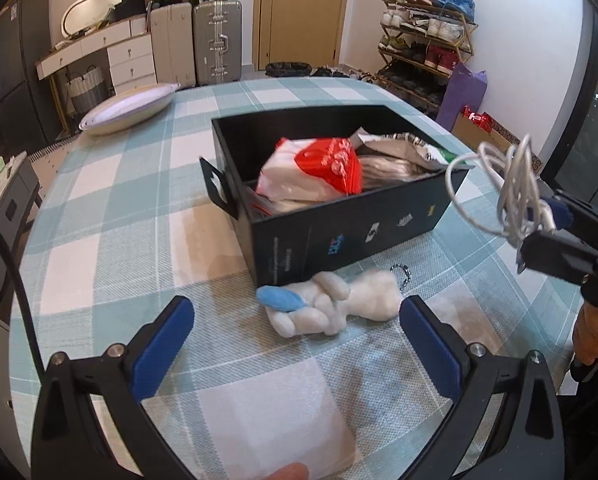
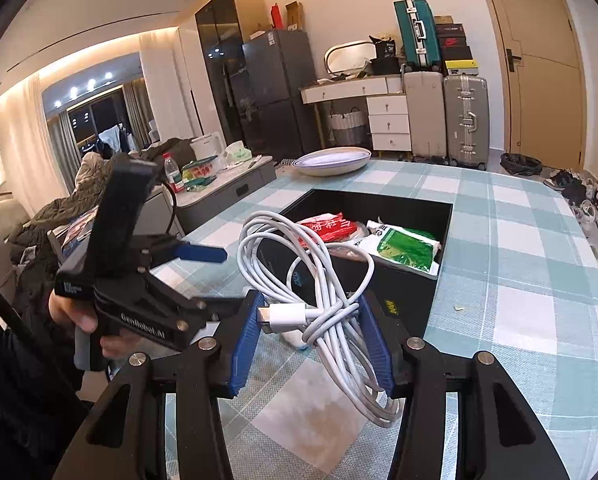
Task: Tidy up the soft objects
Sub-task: 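Grasp the white plush toy with the left tool while the right tool grasps the coiled white cable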
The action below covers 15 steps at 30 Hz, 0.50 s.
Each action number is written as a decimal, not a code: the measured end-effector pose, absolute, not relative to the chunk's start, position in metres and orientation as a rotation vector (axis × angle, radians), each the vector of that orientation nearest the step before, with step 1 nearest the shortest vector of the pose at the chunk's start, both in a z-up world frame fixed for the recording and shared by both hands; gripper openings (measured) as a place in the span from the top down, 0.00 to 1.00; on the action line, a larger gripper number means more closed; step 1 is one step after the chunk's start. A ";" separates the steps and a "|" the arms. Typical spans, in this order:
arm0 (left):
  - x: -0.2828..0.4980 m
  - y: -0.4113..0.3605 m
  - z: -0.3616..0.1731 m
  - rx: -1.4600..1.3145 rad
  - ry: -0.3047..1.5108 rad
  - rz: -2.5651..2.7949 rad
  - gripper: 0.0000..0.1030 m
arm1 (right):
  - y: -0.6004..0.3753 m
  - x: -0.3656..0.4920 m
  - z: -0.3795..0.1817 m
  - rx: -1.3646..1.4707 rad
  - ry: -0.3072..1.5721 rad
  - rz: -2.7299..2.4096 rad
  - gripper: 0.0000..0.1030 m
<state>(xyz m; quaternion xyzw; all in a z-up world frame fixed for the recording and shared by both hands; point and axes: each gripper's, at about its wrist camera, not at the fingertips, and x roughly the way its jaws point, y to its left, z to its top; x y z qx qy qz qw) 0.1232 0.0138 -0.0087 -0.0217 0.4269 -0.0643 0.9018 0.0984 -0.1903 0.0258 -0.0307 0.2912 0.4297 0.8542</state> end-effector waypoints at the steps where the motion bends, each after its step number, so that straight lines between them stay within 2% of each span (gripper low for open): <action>1: 0.125 0.012 -0.012 -0.050 0.895 -0.130 0.00 | -0.192 0.098 0.026 -0.060 0.609 0.898 0.52; 15: 0.135 -0.017 -0.033 -0.047 0.957 -0.069 0.00 | -0.198 0.099 0.030 -0.026 0.598 0.878 0.52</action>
